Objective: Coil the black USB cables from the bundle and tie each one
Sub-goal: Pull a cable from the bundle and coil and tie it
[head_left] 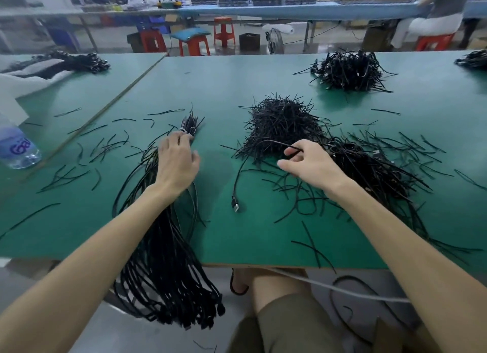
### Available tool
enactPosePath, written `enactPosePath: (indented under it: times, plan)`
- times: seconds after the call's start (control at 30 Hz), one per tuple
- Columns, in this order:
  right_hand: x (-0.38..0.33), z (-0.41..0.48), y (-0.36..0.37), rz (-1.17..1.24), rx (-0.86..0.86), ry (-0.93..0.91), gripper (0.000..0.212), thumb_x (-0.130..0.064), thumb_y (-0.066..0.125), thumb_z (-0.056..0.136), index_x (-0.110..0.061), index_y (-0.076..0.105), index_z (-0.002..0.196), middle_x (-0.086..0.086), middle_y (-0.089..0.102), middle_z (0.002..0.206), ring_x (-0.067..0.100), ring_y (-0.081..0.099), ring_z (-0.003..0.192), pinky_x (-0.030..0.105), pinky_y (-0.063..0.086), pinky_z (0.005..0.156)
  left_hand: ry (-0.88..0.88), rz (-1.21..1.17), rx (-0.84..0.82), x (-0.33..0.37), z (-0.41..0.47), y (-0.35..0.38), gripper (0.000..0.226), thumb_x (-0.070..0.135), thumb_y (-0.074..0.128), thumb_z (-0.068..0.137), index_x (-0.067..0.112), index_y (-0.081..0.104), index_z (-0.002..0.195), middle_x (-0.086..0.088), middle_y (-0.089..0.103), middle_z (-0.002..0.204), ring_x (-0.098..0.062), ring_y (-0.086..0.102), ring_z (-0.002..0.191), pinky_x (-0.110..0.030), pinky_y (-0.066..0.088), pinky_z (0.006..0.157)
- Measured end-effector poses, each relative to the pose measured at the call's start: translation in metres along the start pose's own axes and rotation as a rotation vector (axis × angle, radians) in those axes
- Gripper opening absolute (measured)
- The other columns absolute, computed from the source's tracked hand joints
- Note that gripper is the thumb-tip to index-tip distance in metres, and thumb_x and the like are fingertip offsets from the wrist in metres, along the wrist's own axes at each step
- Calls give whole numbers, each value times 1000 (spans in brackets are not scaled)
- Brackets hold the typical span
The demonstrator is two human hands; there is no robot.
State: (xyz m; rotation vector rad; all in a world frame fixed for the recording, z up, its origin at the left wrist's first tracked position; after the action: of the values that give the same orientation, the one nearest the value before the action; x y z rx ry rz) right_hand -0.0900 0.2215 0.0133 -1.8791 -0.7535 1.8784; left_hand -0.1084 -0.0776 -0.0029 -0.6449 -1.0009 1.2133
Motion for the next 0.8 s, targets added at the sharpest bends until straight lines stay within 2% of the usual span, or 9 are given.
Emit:
enactPosePath:
  times: [0.1, 0.2, 0.27, 0.33, 0.4, 0.5, 0.63, 0.7, 0.8]
  plan:
    - [-8, -2, 3, 110, -30, -41, 22, -33, 65, 98, -12, 64, 104, 3, 75, 86, 12, 68, 70, 26, 49, 65, 175, -305, -267, 48, -24, 5, 42, 45, 54, 102, 14, 62, 129, -3, 59, 127, -17, 50, 123, -42, 38, 112]
    - [-16, -5, 13, 322, -135, -56, 33, -36, 57, 103, -5, 68, 107, 3, 74, 81, 14, 65, 67, 22, 46, 58, 248, -168, -580, 82, -48, 28, 72, 66, 61, 88, 20, 50, 142, 6, 54, 127, -13, 49, 117, -39, 36, 109]
    - [-22, -8, 14, 453, -163, -107, 37, -39, 56, 103, -5, 69, 110, 1, 71, 79, 13, 61, 66, 22, 45, 59, 237, -102, -625, 86, -53, 36, 69, 54, 72, 88, 20, 49, 144, -1, 41, 128, -20, 40, 121, -39, 32, 111]
    - [-26, -11, 10, 613, -164, -155, 39, -41, 57, 101, -5, 70, 110, 2, 66, 76, 13, 54, 62, 21, 44, 57, 150, -282, -657, 85, -54, 38, 64, 35, 77, 90, 17, 47, 145, -4, 33, 126, -20, 41, 118, -41, 40, 110]
    - [-24, -13, -1, 748, -125, -174, 38, -43, 54, 101, -9, 72, 100, 3, 59, 68, 13, 45, 55, 21, 38, 52, 68, -399, -629, 80, -54, 38, 67, 26, 78, 90, 13, 43, 146, -5, 32, 127, -17, 44, 112, -33, 43, 107]
    - [-19, -16, -23, 861, -27, -197, 45, -47, 46, 103, -14, 70, 85, 2, 47, 58, 15, 29, 51, 26, 21, 48, -1, -384, -425, 57, -48, 29, 62, 22, 78, 90, 8, 43, 140, -2, 34, 123, -15, 41, 108, -25, 36, 106]
    - [-14, -28, -43, 928, 65, -273, 50, -49, 43, 104, -16, 68, 76, 0, 43, 53, 16, 24, 49, 25, 21, 48, -39, -320, -389, 38, -44, 28, 16, 17, 61, 102, 13, 68, 116, -4, 52, 105, -22, 54, 96, -30, 42, 90]
    - [-15, -35, -45, 892, 71, -301, 51, -51, 44, 103, -15, 67, 75, 1, 44, 53, 16, 27, 49, 26, 21, 49, -55, -362, -297, 35, -40, 21, 22, 21, 52, 107, 16, 74, 106, -3, 53, 97, -16, 54, 86, -29, 41, 82]
    - [-9, -41, -36, 716, 42, -259, 49, -49, 48, 103, -12, 67, 76, 2, 45, 52, 16, 31, 47, 26, 20, 48, -375, -827, -247, 17, -35, 19, 32, 26, 47, 109, 10, 74, 104, 0, 52, 79, -9, 48, 60, -20, 37, 52]
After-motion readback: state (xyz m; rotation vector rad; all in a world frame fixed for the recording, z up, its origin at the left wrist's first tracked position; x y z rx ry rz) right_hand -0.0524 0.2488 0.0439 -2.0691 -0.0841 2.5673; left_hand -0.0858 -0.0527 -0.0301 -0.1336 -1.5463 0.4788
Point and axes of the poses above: each hand's wrist, its own z-axis towards the middle knuckle, its own y-axis out of the palm, x = y × z, the point moved 8 cm from there along z, towards the middle knuckle
